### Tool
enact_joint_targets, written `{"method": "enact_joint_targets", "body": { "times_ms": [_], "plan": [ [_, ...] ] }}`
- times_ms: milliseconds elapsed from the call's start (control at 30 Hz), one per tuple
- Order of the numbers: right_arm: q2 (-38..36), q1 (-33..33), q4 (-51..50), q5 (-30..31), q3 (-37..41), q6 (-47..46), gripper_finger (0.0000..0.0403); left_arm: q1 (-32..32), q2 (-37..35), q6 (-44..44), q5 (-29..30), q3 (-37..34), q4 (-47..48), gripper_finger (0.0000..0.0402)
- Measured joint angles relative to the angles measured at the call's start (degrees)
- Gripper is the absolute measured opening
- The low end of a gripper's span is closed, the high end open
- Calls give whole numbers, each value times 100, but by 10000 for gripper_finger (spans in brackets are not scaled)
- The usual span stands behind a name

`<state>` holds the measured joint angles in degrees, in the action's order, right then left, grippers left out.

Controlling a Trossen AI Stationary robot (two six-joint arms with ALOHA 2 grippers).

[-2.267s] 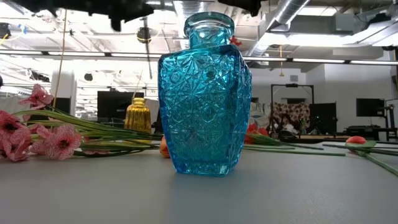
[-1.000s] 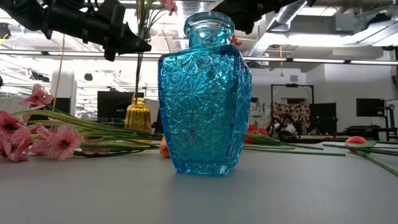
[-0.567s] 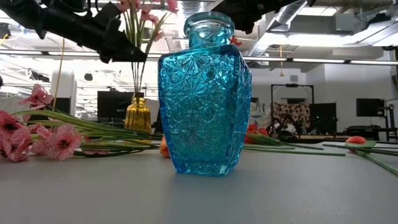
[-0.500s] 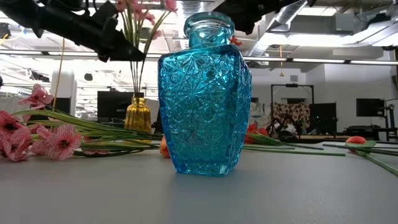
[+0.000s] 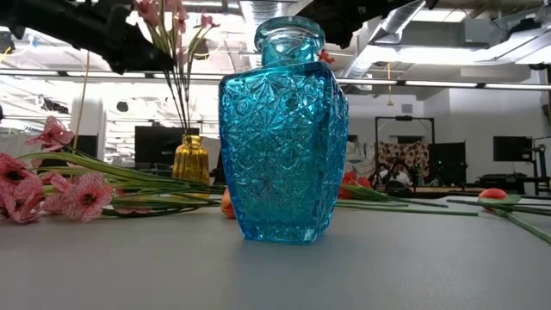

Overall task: Sort flowers into vase by color
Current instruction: Put the top pink flowers into the yellow vase

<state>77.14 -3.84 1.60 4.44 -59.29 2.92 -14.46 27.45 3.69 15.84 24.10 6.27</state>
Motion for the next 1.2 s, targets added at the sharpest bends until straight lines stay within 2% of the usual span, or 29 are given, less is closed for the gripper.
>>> {"method": "enact_joint_targets", "body": {
  "times_ms": [300, 600, 733, 867, 1067, 1200],
  "plan": [
    [0, -1, -19, -1, 0, 7, 249, 0, -608, 2, 0, 0, 977, 165],
    [162, 90, -124, -11, 0, 9, 249, 1, -903, -234, -62, 0, 1858, 165],
    [589, 179, -106, -195, 2, 20, 249, 3, -923, -518, -458, 0, 2263, 165],
    [1080, 237, -21, -321, 4, 56, 249, 28, -923, -550, -880, 0, 2224, 165],
    [1698, 227, 62, -344, 4, 63, 249, 148, -915, -558, -1203, 0, 2192, 165],
    [1978, 216, 43, -543, 4, 164, 249, 298, -910, -912, -1617, 0, 2108, 165]
  ]
}}
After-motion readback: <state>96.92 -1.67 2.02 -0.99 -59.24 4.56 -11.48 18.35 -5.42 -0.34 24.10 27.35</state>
